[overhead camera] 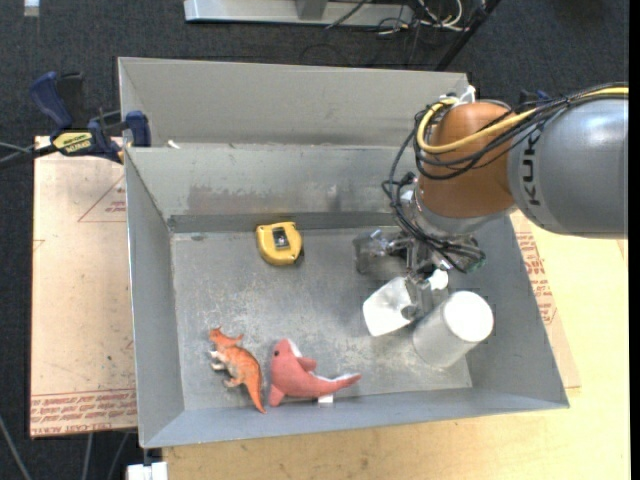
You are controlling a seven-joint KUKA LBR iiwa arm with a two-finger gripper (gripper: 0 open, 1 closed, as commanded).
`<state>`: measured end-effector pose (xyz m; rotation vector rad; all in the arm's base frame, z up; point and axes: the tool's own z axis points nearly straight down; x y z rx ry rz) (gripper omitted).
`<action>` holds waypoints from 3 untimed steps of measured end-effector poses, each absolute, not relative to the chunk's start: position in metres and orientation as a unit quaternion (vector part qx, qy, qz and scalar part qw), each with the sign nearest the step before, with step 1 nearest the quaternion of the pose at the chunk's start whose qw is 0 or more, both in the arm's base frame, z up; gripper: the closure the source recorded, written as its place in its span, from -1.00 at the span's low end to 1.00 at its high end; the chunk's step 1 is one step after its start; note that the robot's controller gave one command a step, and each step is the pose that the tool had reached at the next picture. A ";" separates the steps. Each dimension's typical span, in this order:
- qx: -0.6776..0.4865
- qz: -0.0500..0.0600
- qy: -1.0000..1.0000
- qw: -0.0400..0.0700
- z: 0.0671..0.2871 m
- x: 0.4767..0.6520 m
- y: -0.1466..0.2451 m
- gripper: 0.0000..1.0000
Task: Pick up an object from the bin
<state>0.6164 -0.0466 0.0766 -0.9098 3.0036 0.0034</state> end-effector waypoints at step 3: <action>-0.375 0.000 0.927 0.006 0.071 0.603 -0.033 1.00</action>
Offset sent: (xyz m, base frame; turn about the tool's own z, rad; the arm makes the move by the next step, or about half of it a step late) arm 0.0000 0.0000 0.0000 0.0000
